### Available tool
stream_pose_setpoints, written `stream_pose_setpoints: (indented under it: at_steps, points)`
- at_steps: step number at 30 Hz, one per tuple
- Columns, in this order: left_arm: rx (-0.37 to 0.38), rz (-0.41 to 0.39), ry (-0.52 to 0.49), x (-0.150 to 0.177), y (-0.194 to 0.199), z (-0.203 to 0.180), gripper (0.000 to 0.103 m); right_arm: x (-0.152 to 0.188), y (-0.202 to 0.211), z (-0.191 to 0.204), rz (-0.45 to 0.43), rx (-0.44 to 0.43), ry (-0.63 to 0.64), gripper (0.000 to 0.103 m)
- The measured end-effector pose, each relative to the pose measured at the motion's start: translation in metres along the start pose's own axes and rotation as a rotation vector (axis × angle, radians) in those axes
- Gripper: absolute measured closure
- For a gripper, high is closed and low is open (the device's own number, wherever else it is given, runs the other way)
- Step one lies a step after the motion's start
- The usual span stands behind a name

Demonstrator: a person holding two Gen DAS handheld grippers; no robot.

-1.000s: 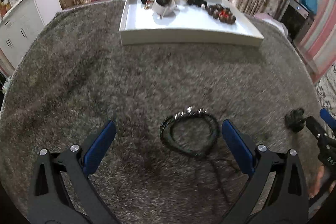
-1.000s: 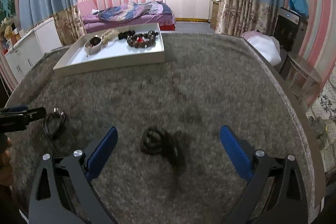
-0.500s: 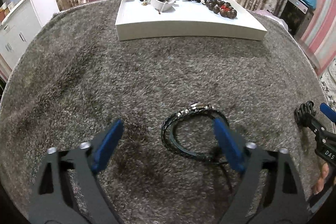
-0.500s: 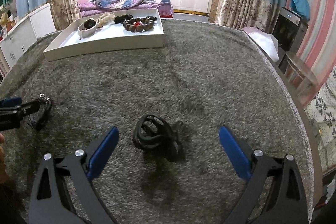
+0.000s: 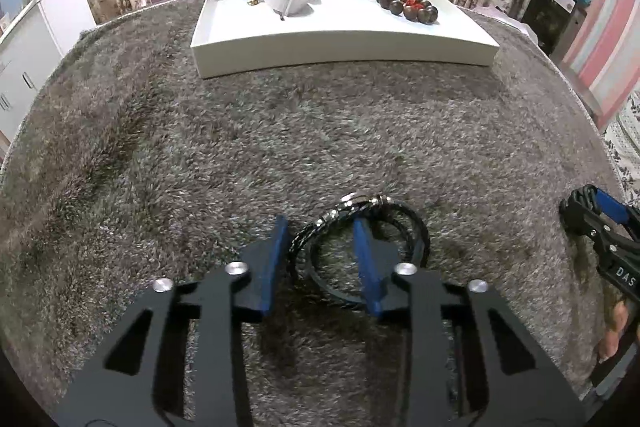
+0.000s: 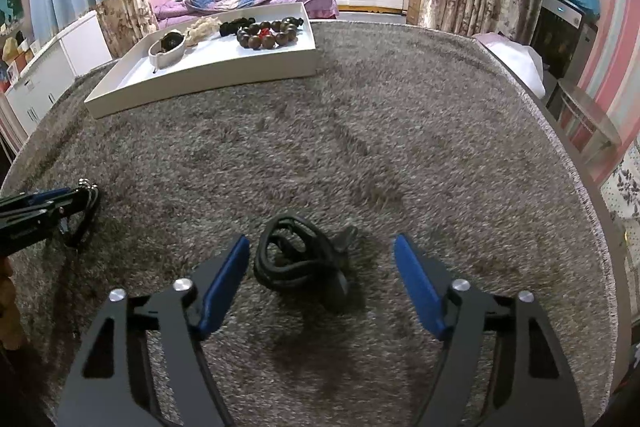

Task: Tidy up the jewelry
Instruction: 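Close the left tool on the leather bracelet while the right tool closes on the cord bundle, then carry the leather bracelet and cord bundle into the white tray with both tools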

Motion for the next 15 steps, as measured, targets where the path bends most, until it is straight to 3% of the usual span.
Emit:
stream_pose_setpoints:
  at_steps: [3, 10, 15]
  points:
    - [0.012, 0.005, 0.003, 0.001, 0.001, 0.000, 0.086, 0.000, -0.001, 0.003, 0.005, -0.023, 0.000, 0.044]
    - [0.026, 0.017, -0.037, 0.008, 0.002, -0.013, 0.088, 0.003, -0.006, 0.011, 0.032, -0.050, 0.013, 0.055]
    - [-0.002, 0.021, -0.055, 0.009, 0.000, -0.017, 0.089, 0.004, -0.005, 0.010, 0.023, -0.052, 0.008, 0.056]
Point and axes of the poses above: each gripper's, at about its wrist camera, not at the fingertips, and y roughly against the way its jaws point, z to its left, x to its underside, the point moved 4 cm from there along -y, roughly the way its jaws point, and after that the axes turned 10 degrees about y, right-handed, at the moved point
